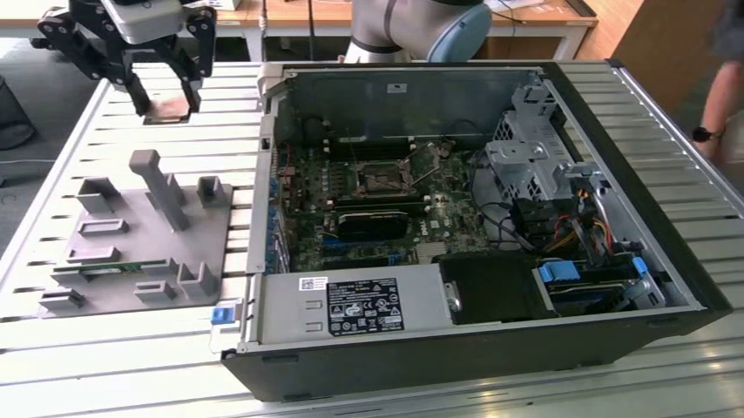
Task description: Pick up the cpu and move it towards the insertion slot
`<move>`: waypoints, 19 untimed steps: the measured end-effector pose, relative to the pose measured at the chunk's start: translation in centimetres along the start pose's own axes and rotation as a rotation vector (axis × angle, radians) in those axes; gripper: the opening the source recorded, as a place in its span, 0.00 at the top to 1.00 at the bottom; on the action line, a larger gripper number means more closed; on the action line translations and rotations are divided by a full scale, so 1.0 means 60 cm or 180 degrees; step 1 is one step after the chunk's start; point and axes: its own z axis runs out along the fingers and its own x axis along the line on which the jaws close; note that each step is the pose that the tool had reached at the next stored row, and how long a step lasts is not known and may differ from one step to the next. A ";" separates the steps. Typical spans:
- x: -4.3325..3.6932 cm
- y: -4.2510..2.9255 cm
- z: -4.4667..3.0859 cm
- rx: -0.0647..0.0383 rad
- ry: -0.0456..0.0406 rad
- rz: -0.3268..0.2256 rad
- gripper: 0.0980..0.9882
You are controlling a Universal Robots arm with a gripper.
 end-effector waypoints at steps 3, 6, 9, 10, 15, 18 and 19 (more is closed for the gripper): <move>-0.014 0.001 0.000 0.0000 0.0000 0.0000 0.50; -0.030 0.002 0.000 0.0000 0.0000 0.0000 0.50; -0.048 0.003 0.000 0.0000 0.0000 0.0000 0.50; -0.054 0.004 0.000 0.0000 0.0000 0.0000 0.50; -0.084 0.006 0.000 0.0000 0.0000 0.0000 0.50; -0.102 0.007 0.000 0.0000 0.0000 0.0000 0.50; -0.108 0.008 0.000 0.0000 0.0000 0.0000 0.50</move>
